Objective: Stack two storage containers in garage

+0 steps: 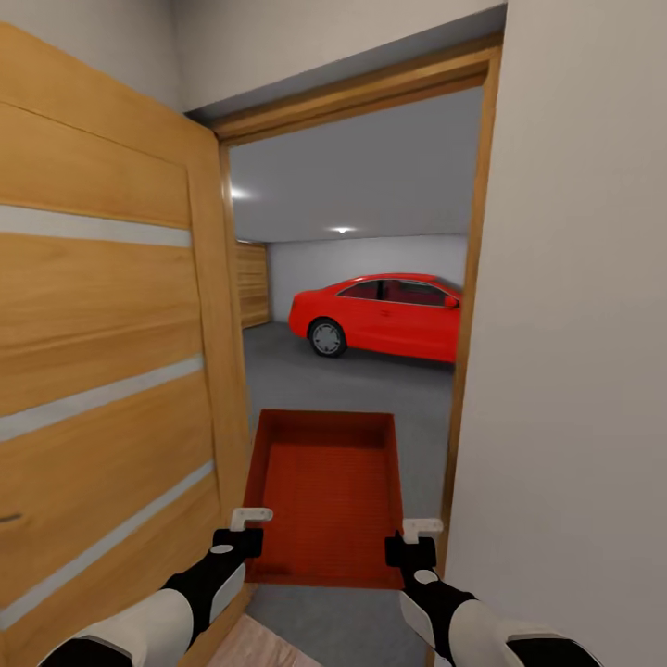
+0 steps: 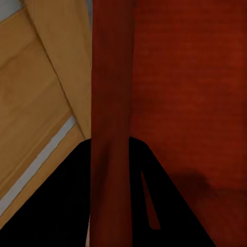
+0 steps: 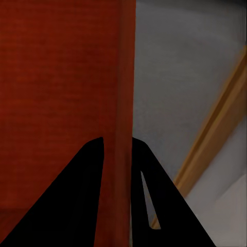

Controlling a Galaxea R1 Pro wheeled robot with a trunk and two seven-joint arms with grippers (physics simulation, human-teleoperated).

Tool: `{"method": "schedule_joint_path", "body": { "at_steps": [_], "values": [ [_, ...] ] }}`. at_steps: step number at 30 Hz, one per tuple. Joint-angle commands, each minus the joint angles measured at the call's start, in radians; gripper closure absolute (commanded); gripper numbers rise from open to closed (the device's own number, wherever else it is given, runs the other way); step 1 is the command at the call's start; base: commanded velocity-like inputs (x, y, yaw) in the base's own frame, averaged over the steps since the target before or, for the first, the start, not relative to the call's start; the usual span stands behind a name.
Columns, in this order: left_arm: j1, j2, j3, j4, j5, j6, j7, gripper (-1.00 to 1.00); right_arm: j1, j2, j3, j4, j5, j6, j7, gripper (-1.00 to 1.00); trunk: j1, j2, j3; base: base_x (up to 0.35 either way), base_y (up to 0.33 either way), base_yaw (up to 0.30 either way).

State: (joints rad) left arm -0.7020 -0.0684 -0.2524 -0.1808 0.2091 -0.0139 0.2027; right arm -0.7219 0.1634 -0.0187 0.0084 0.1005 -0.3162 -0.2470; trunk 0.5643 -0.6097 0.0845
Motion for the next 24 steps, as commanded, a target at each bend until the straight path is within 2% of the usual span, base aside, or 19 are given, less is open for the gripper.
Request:
{"method": "schedule_joint_path", "body": {
  "at_steps": [1,10,24],
  "values": [
    [-0.001,0.004,0.051,0.003,0.053,-0.001,0.023,1.00,-0.001,-0.008,-0.049,-0.002,0.005,-0.021,-0.012,1.00,0.001,0.000,0.000,0.283,0.219,-0.284],
    [-0.001,0.004,0.051,0.004,0.053,-0.001,0.022,1.00,-0.001,-0.008,-0.049,-0.002,0.005,-0.021,-0.012,1.00,0.001,0.000,0.000,0.283,0.220,-0.275],
    [-0.001,0.004,0.051,0.004,0.053,-0.001,0.020,1.00,-0.001,-0.009,-0.049,-0.002,0.005,-0.022,-0.012,1.00,0.001,0.000,0.000,0.283,0.222,-0.048]
  ]
}}
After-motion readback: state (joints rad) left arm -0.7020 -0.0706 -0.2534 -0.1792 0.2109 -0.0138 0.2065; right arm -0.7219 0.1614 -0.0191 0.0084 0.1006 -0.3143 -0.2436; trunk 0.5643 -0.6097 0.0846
